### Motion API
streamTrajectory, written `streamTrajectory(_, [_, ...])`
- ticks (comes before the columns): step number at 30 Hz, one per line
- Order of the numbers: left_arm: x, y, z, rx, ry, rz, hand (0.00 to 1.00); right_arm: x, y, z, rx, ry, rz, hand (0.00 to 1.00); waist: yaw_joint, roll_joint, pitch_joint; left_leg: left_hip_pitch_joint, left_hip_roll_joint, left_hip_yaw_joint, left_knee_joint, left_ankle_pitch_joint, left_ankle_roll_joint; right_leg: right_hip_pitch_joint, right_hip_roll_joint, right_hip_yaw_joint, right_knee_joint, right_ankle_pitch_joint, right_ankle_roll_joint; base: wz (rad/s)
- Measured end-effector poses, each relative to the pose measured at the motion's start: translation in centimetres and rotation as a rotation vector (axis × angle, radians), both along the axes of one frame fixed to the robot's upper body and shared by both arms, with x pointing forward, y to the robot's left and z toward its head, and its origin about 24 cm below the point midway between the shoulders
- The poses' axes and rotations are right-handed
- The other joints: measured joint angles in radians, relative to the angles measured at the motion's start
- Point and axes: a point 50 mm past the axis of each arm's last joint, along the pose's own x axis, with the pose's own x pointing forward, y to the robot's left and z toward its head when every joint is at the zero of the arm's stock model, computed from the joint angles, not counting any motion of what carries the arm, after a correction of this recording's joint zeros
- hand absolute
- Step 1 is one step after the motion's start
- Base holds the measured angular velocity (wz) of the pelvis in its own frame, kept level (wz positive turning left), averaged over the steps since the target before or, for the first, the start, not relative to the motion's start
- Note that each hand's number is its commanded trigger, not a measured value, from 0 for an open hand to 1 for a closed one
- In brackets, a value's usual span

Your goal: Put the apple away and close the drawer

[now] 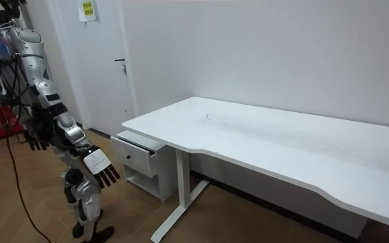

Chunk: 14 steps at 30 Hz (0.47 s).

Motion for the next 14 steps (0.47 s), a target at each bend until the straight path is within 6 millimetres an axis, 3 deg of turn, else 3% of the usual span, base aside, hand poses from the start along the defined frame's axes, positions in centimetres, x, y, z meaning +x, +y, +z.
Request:
streamTrajectory(1, [0.0, -0.2, -0.1, 0.000, 0.001, 0.010, 0.00, -0.3, 0.2, -0.1, 0.010, 0.020, -0.003, 0.00, 0.002, -0.015, -0.0023, 0.006, 0.002, 0.000, -0.001, 0.000, 0.000, 0.023, 0.004, -0.001, -0.036, 0.002, -0.003, 0.00])
streamTrajectory(3, [-0.1, -0.7, -0.2, -0.007, 0.013, 0.017, 0.00, -0.8, 0.3, -0.2, 0.015, 0.050, 0.000, 0.00, 0.005, -0.022, -0.0001, 0.015, 0.007, -0.001, -0.001, 0.000, 0.000, 0.049, 0.012, -0.002, -0.071, 0.010, -0.011, 0.00])
streamTrajectory(7, [-0.3, -1.0, -0.3, -0.015, 0.034, 0.029, 0.00, -1.6, 1.0, -0.4, 0.034, 0.117, 0.058, 0.00, 0.004, -0.017, -0.0009, 0.018, 0.019, -0.006, -0.002, 0.003, 0.006, 0.066, 0.020, -0.013, -0.100, 0.022, -0.018, 0.01])
streamTrajectory(9, [-0.2, -1.1, -0.4, -0.017, 0.036, 0.029, 0.00, -1.9, 1.0, -0.5, 0.037, 0.151, 0.082, 0.00, 0.002, -0.008, -0.0001, 0.019, 0.022, -0.007, -0.008, 0.013, 0.024, 0.065, 0.024, -0.013, -0.102, 0.020, -0.020, 0.00])
streamTrajectory(11, [-0.2, -1.1, -0.4, -0.017, 0.038, 0.029, 0.00, -2.4, 1.1, -0.5, 0.041, 0.181, 0.075, 0.00, 0.002, 0.001, 0.0022, 0.034, 0.022, -0.008, -0.037, 0.031, 0.064, 0.065, 0.028, -0.018, -0.100, 0.016, -0.028, 0.00])
streamTrajectory(14, [-0.2, -1.3, -0.4, -0.023, 0.038, 0.030, 0.00, -2.7, 1.1, -0.4, 0.045, 0.211, 0.070, 0.00, 0.002, 0.014, 0.0050, 0.036, 0.024, -0.008, -0.042, 0.033, 0.062, 0.065, 0.031, -0.018, -0.101, 0.012, -0.035, -0.01])
